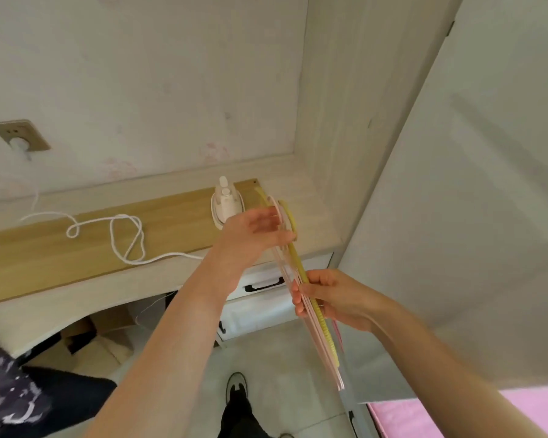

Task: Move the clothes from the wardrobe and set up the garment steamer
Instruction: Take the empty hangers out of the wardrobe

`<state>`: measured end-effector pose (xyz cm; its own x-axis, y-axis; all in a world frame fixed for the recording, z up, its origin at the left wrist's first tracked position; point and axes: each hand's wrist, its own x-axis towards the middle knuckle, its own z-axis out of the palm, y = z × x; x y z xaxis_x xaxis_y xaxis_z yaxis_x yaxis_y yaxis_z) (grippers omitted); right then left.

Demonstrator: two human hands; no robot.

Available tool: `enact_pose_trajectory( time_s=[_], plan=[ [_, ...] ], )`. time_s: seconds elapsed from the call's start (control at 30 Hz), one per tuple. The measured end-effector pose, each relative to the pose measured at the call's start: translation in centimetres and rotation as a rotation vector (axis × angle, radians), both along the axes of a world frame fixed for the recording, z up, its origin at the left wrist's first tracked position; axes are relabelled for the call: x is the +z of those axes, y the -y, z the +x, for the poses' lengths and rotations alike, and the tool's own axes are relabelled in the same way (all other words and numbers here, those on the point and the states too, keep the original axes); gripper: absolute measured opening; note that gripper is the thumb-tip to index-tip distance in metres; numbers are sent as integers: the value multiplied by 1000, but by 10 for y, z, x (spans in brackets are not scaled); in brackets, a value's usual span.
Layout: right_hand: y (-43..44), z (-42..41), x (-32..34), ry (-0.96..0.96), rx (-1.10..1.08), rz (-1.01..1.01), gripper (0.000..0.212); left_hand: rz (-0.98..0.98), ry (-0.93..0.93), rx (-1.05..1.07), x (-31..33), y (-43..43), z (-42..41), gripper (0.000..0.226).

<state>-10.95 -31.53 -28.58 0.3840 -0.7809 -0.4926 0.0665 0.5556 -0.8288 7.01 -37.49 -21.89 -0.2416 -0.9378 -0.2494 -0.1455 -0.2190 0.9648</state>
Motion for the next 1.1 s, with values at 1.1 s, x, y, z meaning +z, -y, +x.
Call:
enact_pose_trajectory(
  time_s=[1.1],
  plan=[
    [231, 2, -55, -872, -389, -40, 29, 531, -403, 19, -63, 245, -15, 17]
  ],
)
